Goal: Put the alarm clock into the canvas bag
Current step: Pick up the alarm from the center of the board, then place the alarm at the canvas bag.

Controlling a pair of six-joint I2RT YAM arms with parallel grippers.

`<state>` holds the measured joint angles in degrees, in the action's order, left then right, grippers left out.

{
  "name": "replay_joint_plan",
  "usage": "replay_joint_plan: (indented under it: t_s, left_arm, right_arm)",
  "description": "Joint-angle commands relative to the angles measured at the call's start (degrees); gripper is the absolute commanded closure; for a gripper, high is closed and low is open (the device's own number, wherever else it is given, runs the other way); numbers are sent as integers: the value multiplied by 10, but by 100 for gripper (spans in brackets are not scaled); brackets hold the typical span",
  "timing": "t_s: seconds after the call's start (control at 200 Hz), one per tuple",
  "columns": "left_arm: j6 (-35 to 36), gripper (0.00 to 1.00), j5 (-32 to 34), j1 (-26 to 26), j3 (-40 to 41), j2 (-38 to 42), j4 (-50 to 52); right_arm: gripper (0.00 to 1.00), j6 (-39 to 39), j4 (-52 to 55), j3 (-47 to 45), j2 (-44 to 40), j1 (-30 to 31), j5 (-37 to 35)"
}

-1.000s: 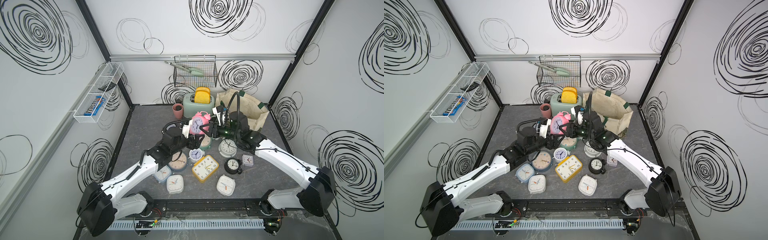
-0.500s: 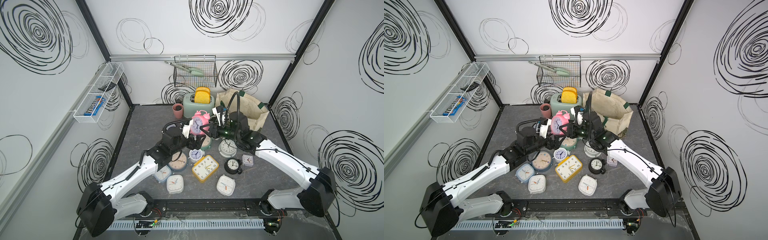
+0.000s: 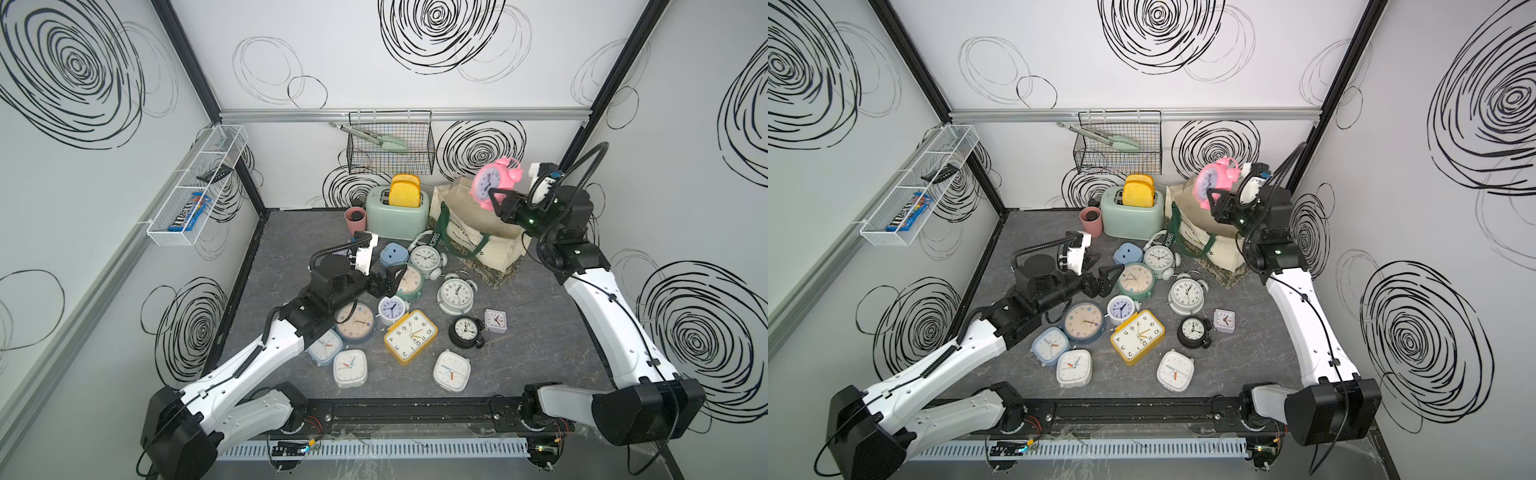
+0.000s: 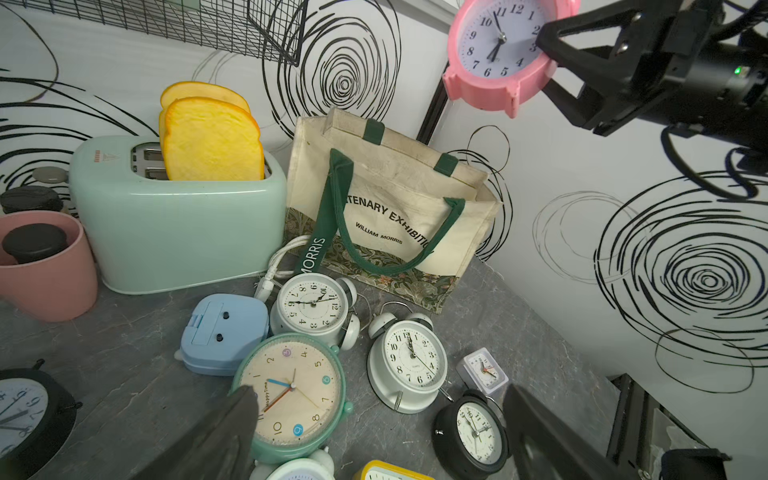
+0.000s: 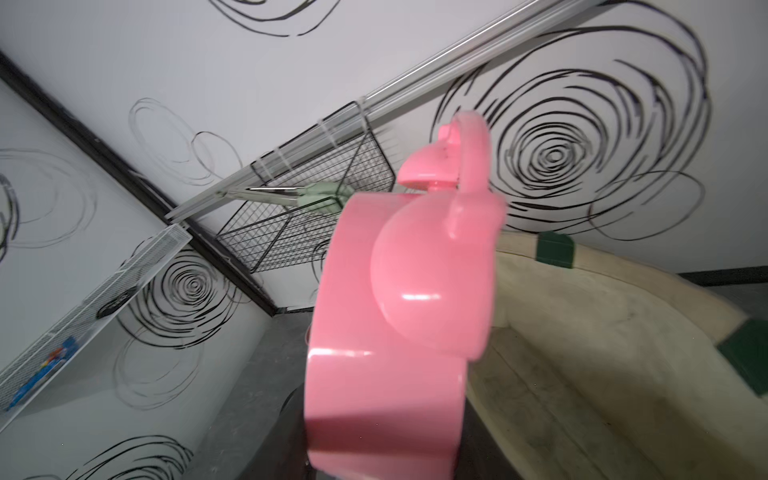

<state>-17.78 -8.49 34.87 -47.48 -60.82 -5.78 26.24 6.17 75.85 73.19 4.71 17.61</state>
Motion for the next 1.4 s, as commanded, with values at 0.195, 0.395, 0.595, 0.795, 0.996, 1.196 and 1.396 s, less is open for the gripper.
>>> replay_joint_plan:
  t_s: [0.195,0.395,0.595,0.795,0.996,1.196,1.396]
  left_arm:
    - [11,4,-2,9,2,8,-24]
    - [11,4,-7,13,5,10,-27]
    - [7,4,-16,16,6,10,-30]
    - [9,4,-13,16,6,13,-29]
    - [10,4,-12,16,6,15,-28]
    - [9,4,-12,19,7,14,-28]
    - [9,4,-11,20,7,12,-29]
  right_arm:
    - [93,-23,94,78,128,-47,36]
    - [93,8,87,106,208,-43,68]
    - [92,19,114,184,298,-25,91]
    - [92,33,157,245,375,-6,76]
    - [90,59,135,239,415,0,85]
    - [87,61,139,257,467,-1,125]
    - [79,60,158,274,505,-7,121]
